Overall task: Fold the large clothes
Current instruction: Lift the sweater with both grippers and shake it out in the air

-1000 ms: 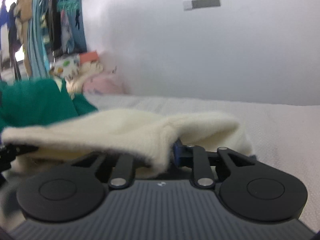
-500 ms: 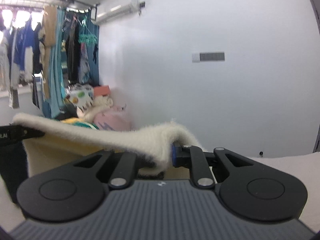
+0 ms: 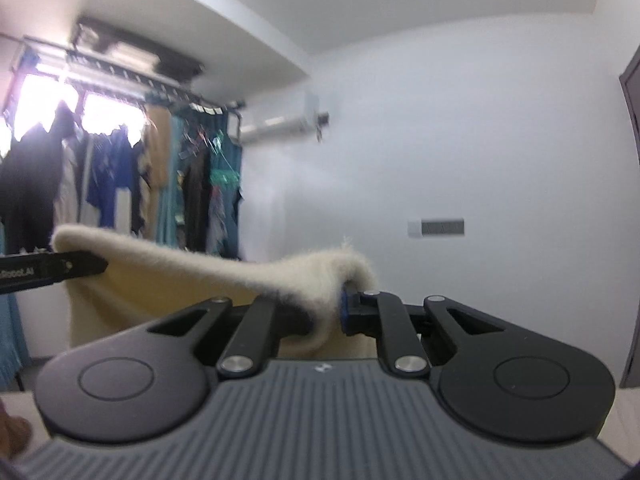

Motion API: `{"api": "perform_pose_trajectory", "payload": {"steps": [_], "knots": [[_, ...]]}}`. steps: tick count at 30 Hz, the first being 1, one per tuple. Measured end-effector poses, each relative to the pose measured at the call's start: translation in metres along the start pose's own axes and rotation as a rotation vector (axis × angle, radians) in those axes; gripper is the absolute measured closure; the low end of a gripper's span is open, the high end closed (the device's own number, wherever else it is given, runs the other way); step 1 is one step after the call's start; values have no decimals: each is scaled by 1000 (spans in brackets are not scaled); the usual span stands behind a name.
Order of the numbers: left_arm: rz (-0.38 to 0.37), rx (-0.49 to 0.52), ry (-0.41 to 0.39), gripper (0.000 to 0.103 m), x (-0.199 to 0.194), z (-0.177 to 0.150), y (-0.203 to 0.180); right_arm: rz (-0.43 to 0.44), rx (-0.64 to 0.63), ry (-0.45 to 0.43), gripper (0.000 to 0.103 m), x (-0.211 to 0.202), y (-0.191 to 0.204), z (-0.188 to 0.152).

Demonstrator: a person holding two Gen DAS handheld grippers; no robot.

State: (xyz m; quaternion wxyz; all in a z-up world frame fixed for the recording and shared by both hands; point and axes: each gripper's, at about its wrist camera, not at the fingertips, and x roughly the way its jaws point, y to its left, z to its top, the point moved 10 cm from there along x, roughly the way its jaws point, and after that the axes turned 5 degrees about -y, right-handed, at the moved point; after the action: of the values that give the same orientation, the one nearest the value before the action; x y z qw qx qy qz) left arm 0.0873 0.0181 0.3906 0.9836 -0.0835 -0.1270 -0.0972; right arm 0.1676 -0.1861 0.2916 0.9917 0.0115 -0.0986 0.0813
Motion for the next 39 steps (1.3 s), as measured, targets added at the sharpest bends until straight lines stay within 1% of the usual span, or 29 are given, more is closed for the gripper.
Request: {"api": "perform_pose_trajectory", "payload": {"steps": [3, 5, 7, 9, 10, 12, 13, 14, 15, 16, 17, 18, 20, 21, 23, 25, 28, 29, 32, 33, 35, 37, 38, 39], "knots": [[-2, 15, -51, 82, -31, 60, -14, 27, 7, -55, 92, -20, 2, 40], [-2, 23, -69, 82, -43, 92, -24, 34, -5, -90, 92, -26, 3, 61], [1, 29, -68, 82, -44, 113, -31, 36, -14, -102, 92, -24, 4, 76], [1, 19, -49, 82, -38, 122, -33, 44, -4, -85, 92, -12, 0, 81], [0, 12, -36, 82, -31, 119, -34, 45, -1, -73, 92, -11, 0, 84], [5, 12, -2, 82, -9, 102, -33, 45, 8, -28, 92, 2, -4, 77], [9, 12, 25, 82, 17, 73, -29, 40, 8, 1, 92, 10, -8, 68], [14, 11, 53, 82, 33, 51, -27, 31, 0, 42, 92, 27, -14, 49], [21, 7, 89, 82, 54, 19, -23, 26, -6, 70, 92, 35, -16, 34], [23, 0, 119, 82, 65, -1, -21, 21, -7, 110, 92, 53, -23, 8], [25, -9, 148, 82, 82, -32, -17, 16, -4, 137, 92, 64, -26, -9], [25, -22, 161, 82, 96, -55, -14, 10, -2, 161, 92, 76, -31, -28], [36, -27, 221, 82, 124, -109, -7, -4, -4, 202, 92, 106, -42, -75], [40, -37, 255, 82, 141, -142, 0, -12, -7, 222, 92, 119, -46, -95], [49, -55, 316, 83, 174, -200, 7, -30, 20, 278, 92, 152, -57, -143], [59, -50, 366, 84, 211, -259, 21, -48, 45, 339, 92, 186, -70, -195], [64, -72, 456, 85, 263, -352, 41, -78, 72, 403, 92, 226, -80, -265], [68, -83, 491, 85, 278, -387, 47, -91, 75, 426, 92, 243, -84, -292], [73, -79, 573, 85, 321, -474, 70, -111, 62, 482, 93, 281, -103, -361], [75, -82, 600, 85, 331, -498, 77, -118, 54, 504, 93, 296, -109, -388], [83, -107, 658, 86, 358, -547, 95, -128, 60, 552, 93, 309, -116, -424], [89, -126, 709, 86, 373, -587, 105, -129, 89, 610, 93, 324, -121, -461], [90, -131, 734, 86, 379, -606, 108, -130, 94, 635, 93, 329, -122, -472], [91, -130, 749, 86, 382, -618, 108, -129, 95, 661, 93, 331, -121, -483]]}}
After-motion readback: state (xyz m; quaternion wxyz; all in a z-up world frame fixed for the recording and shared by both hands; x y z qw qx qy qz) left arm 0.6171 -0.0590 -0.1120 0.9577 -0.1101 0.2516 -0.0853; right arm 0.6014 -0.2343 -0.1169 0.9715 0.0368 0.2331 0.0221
